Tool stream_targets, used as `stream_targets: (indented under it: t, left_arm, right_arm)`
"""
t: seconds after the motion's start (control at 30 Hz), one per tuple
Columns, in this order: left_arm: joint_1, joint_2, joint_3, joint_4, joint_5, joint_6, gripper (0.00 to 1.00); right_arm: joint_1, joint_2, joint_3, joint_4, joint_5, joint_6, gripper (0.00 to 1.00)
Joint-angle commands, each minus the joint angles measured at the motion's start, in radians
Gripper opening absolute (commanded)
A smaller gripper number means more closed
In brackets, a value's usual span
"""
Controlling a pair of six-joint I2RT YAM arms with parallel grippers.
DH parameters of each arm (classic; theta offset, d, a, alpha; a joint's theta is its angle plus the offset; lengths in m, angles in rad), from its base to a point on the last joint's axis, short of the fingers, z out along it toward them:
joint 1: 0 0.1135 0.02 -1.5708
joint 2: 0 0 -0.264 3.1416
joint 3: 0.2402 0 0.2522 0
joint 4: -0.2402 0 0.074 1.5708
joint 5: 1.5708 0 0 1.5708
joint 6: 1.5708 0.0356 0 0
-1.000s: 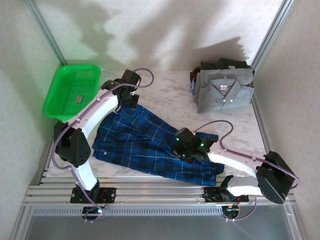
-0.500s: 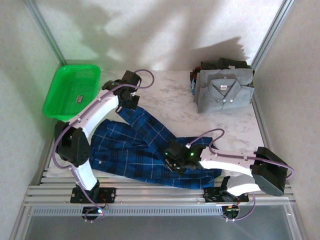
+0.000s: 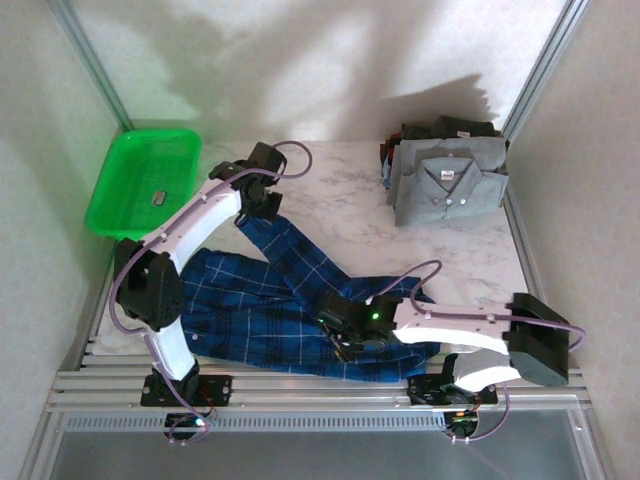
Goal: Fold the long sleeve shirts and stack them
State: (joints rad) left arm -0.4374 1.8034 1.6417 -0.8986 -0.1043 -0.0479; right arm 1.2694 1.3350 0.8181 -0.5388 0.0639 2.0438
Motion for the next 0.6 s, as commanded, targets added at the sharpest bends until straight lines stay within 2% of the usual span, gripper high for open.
stream_targets:
  t: [0.0,0.13,0.27,0.4,0.57]
  left_arm:
    - [-0.011,0.008,-0.008,0.005,0.005,0.004,0.0]
    - [-0.014,-0.015,-0.047,0.014,0.021,-0.019,0.0]
    - [-0.019,-0.054,-0.103,0.026,0.04,-0.044,0.0]
    - [-0.027,-0.091,-0.163,0.029,0.051,-0.066,0.0]
    - [-0.027,-0.15,-0.221,0.023,0.07,-0.101,0.0]
  right_arm:
    - [-0.028,-0.14,0.107,-0.309,0.108,-0.114,0.66]
    - [-0.186,-0.273,0.134,-0.53,0.135,-0.317,0.67]
    - [-0.392,-0.313,0.043,-0.444,-0.014,-0.524,0.65]
    - [-0.45,-0.24,0.026,-0.357,-0.048,-0.623,0.64]
    - [-0.459,-0.148,0.014,-0.308,-0.041,-0.668,0.63]
